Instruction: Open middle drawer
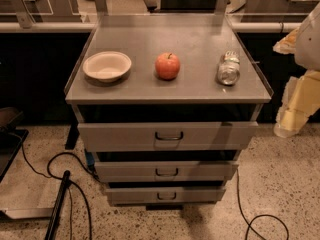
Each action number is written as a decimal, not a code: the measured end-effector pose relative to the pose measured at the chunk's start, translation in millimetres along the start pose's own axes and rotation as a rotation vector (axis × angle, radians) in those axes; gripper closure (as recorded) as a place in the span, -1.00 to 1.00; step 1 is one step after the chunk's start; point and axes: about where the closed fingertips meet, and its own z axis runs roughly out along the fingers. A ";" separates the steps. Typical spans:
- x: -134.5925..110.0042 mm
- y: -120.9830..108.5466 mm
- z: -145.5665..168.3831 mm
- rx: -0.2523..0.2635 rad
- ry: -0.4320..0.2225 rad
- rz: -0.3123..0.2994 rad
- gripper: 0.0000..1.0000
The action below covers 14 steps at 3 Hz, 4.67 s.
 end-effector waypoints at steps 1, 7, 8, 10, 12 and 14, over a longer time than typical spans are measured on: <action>-0.1 0.5 0.6 0.004 0.000 0.002 -1.00; 32.1 90.0 199.2 -0.140 -0.109 -0.022 -1.00; 55.2 92.0 266.2 -0.171 -0.104 0.009 -1.00; 62.2 89.9 301.2 -0.186 -0.097 0.040 -1.00; 76.8 78.5 367.9 -0.176 -0.133 0.124 -1.00; 85.0 89.8 428.9 -0.187 -0.117 0.151 -1.00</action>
Offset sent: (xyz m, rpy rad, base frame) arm -0.0266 0.0139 -0.0913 0.0567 0.0161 0.0349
